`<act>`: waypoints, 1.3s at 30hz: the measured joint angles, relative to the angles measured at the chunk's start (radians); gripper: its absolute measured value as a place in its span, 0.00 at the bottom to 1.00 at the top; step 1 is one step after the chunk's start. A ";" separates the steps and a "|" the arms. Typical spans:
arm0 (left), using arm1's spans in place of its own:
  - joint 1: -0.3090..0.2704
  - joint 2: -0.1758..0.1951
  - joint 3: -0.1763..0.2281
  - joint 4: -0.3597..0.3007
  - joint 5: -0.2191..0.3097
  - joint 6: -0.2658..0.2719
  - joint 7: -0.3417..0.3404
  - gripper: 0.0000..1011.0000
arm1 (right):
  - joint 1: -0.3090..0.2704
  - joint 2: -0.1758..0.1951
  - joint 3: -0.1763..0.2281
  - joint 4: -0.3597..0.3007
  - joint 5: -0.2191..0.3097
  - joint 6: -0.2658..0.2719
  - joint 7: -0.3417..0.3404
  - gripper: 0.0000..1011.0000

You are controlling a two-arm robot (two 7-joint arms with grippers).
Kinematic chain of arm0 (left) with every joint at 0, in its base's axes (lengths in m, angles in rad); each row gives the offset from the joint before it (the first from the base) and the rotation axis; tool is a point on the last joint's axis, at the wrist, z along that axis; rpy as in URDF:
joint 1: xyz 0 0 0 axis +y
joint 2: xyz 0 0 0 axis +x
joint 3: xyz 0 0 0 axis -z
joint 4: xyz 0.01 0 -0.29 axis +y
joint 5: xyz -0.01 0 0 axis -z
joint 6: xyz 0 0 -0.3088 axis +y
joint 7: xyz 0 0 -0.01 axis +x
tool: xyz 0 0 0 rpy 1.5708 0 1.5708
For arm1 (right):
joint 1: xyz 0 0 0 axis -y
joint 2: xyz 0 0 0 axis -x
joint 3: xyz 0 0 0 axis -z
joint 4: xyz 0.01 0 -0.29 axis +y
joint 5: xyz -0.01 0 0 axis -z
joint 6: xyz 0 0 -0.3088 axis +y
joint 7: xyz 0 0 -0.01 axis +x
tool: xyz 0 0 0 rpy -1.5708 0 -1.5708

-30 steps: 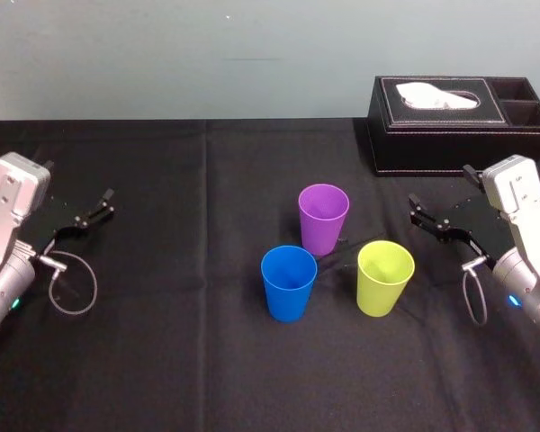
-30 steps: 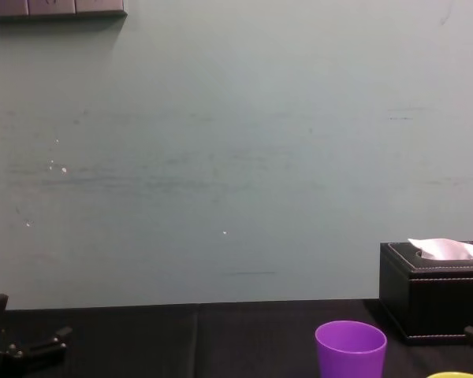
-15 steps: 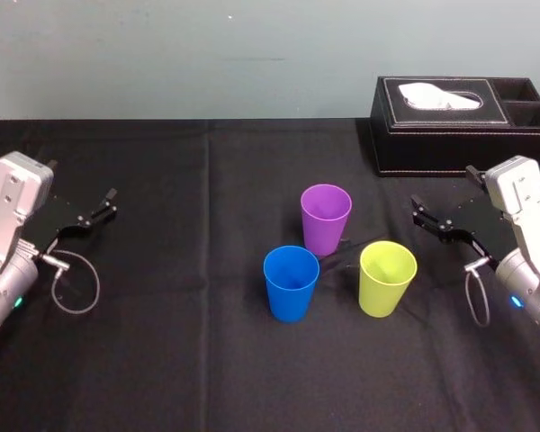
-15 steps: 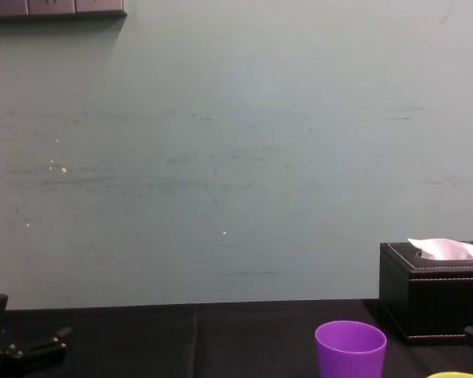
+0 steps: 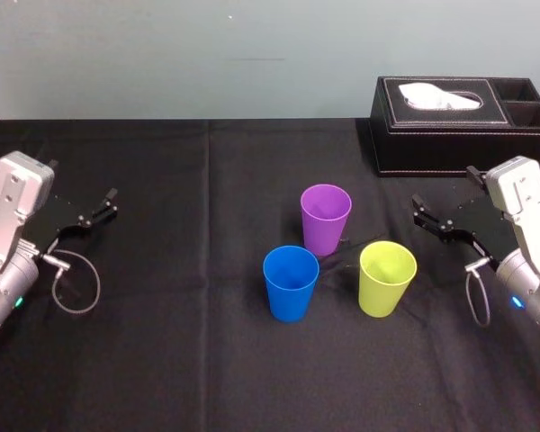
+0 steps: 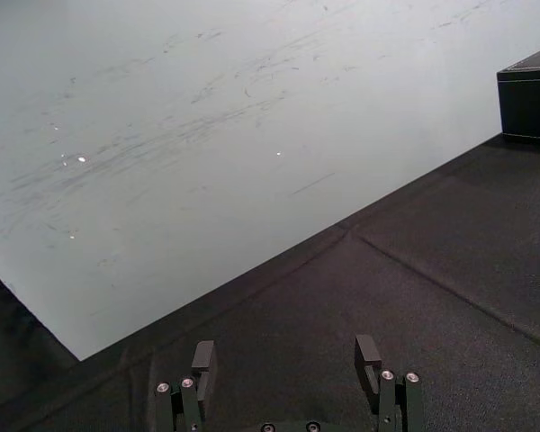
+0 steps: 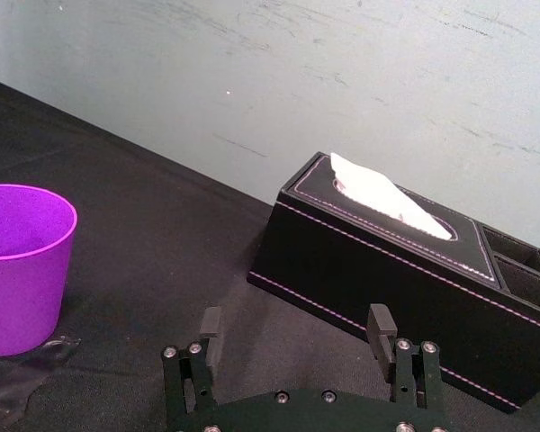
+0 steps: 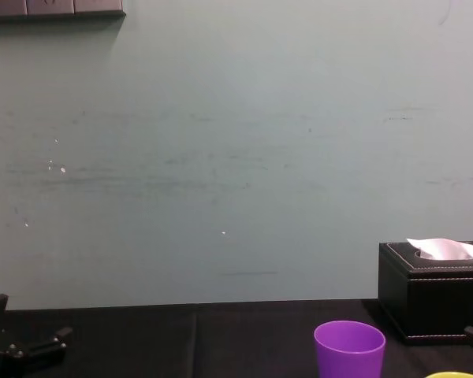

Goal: Stack the three plastic cups sequentially using one hand.

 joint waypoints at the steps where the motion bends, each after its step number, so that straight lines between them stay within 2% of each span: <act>1: 0.000 0.000 0.000 0.000 0.000 0.000 0.000 1.00 | 0.000 0.000 0.000 0.000 0.000 0.000 0.000 0.99; 14: 0.000 0.000 0.000 0.000 0.000 0.000 0.000 1.00 | 0.000 0.000 0.001 0.000 0.000 0.000 0.000 0.99; 17: 0.000 0.000 0.000 0.000 0.000 0.000 0.000 1.00 | -0.018 0.003 0.012 -0.009 0.001 -0.009 0.006 0.99; 26: 0.000 0.000 0.000 0.000 0.000 0.000 0.000 1.00 | -0.119 0.031 0.078 -0.071 0.054 -0.050 0.032 0.99; 30: 0.000 0.000 0.000 0.000 0.000 0.000 0.000 1.00 | -0.177 0.058 0.120 -0.116 0.084 -0.069 0.046 0.99; 39: 0.000 0.000 0.000 0.000 0.000 0.000 0.000 1.00 | -0.267 0.108 0.181 -0.175 0.143 -0.101 0.111 0.99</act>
